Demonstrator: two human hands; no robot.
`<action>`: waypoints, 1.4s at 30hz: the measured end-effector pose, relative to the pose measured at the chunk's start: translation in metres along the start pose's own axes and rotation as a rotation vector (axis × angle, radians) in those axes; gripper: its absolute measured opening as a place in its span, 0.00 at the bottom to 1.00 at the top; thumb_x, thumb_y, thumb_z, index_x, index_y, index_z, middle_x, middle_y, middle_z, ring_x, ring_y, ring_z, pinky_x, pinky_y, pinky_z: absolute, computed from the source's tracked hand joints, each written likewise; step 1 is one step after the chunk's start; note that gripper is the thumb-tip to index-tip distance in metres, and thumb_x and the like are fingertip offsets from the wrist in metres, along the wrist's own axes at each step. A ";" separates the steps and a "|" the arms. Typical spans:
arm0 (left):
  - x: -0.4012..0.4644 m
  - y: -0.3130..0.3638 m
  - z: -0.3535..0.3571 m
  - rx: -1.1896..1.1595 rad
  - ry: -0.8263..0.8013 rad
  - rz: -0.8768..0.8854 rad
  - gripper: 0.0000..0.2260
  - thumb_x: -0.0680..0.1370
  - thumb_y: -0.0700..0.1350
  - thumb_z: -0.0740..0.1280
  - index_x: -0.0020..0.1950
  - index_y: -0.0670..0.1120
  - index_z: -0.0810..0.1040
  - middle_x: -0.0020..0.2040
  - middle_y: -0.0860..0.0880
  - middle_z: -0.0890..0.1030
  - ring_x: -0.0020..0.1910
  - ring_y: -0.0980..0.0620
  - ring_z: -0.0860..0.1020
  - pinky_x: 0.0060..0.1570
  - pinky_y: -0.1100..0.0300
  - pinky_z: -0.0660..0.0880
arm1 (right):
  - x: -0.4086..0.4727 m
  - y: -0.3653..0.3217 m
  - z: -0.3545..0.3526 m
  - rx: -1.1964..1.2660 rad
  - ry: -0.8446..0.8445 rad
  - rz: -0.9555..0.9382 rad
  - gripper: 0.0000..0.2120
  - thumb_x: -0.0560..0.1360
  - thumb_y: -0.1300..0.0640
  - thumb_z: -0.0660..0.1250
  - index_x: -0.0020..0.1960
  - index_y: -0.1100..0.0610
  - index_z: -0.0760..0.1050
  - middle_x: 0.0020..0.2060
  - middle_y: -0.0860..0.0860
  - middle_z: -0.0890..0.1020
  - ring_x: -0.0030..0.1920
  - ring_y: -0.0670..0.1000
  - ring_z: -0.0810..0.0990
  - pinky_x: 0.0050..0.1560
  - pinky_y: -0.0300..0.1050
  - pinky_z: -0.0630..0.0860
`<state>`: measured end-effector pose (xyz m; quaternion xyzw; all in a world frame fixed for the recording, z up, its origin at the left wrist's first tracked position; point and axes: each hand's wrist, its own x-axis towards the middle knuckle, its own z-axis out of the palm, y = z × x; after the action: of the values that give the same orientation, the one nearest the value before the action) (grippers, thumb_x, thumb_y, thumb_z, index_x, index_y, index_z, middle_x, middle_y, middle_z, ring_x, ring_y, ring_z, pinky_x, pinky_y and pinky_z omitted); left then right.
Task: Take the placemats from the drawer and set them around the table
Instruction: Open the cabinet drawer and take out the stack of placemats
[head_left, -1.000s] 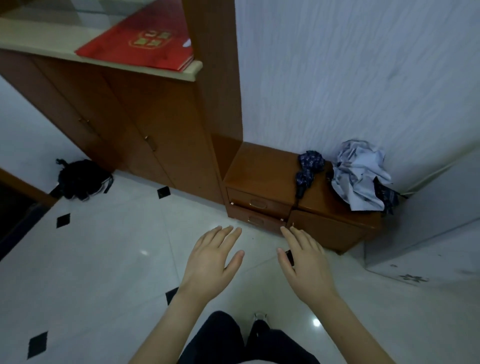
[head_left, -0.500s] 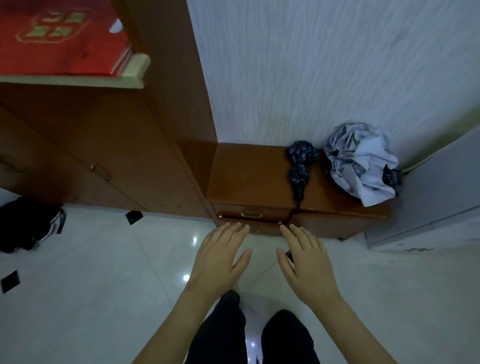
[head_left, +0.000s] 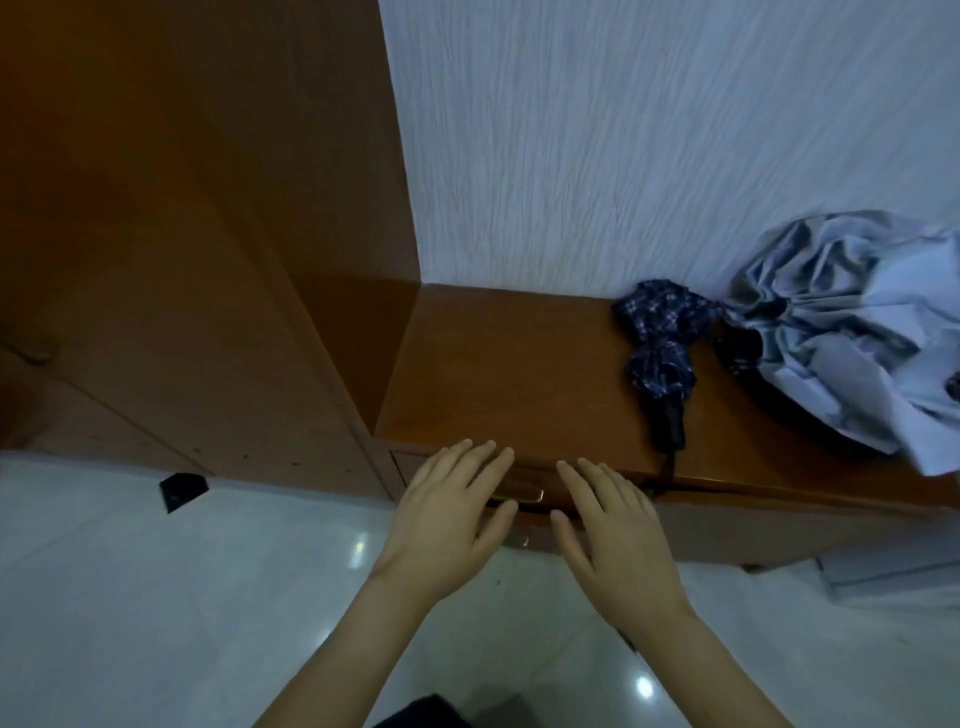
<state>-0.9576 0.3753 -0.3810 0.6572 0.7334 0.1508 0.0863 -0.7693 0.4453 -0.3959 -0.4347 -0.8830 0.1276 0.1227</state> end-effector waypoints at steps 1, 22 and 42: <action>0.008 -0.007 0.017 0.010 0.010 0.009 0.26 0.79 0.60 0.49 0.75 0.53 0.63 0.73 0.54 0.66 0.74 0.51 0.61 0.72 0.55 0.55 | 0.007 0.007 0.018 -0.006 0.010 -0.020 0.25 0.79 0.44 0.53 0.70 0.54 0.69 0.66 0.53 0.75 0.67 0.55 0.72 0.65 0.56 0.70; 0.067 -0.079 0.159 0.195 0.196 0.137 0.29 0.78 0.57 0.59 0.77 0.52 0.56 0.77 0.51 0.58 0.77 0.51 0.51 0.76 0.50 0.48 | 0.080 0.080 0.152 -0.275 0.185 -0.195 0.31 0.76 0.39 0.60 0.76 0.46 0.60 0.73 0.52 0.66 0.74 0.55 0.62 0.73 0.55 0.56; 0.071 -0.053 0.229 0.243 -0.268 0.181 0.17 0.82 0.52 0.55 0.67 0.45 0.69 0.56 0.45 0.78 0.52 0.45 0.77 0.50 0.53 0.72 | 0.080 0.083 0.144 -0.134 0.161 -0.243 0.28 0.77 0.46 0.59 0.76 0.45 0.58 0.75 0.51 0.62 0.76 0.54 0.57 0.74 0.54 0.48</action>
<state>-0.9418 0.4652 -0.6089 0.7403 0.6660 -0.0205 0.0890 -0.8029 0.5407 -0.5499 -0.3408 -0.9229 0.0174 0.1784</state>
